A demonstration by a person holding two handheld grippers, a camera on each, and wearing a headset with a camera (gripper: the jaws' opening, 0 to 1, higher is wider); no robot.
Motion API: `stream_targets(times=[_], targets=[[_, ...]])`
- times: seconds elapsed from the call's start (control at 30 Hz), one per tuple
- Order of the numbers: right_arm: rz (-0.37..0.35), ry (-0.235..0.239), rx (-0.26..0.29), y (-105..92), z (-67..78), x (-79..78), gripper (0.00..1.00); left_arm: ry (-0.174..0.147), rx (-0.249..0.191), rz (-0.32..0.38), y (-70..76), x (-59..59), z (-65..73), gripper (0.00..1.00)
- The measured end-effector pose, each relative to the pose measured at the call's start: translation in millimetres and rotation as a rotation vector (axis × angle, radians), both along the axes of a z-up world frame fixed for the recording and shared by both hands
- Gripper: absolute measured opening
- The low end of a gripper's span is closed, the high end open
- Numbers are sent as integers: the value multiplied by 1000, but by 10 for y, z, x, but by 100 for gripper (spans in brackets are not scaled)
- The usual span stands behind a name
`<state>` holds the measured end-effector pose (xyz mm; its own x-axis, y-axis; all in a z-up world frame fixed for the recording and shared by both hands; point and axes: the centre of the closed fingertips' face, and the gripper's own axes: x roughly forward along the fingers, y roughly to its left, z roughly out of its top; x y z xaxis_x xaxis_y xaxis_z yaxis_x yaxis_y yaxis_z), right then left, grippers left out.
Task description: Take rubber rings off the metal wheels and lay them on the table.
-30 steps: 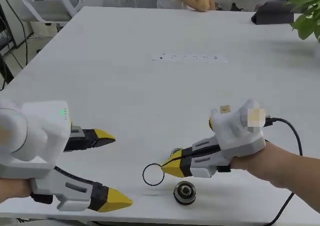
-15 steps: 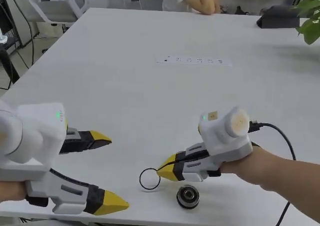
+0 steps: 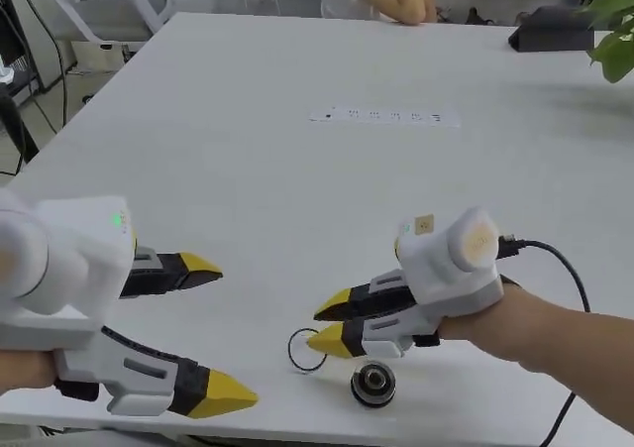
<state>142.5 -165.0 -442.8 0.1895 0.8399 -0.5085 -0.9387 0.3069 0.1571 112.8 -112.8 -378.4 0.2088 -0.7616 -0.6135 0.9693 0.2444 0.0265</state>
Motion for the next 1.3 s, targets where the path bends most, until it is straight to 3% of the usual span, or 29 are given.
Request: stream_targets(times=[0.47,0.83,1.3], targets=[[-6,-8,57,-109,173,-138,26,14,-6,-35,-142,-14,-22,70],[-36,-8,74,-313,245,-202,29,24,-27,-61,-268,6,-3,67],[-69,2,79,-487,187,-349,31,22,-19,-133,-516,-4,-55,62]])
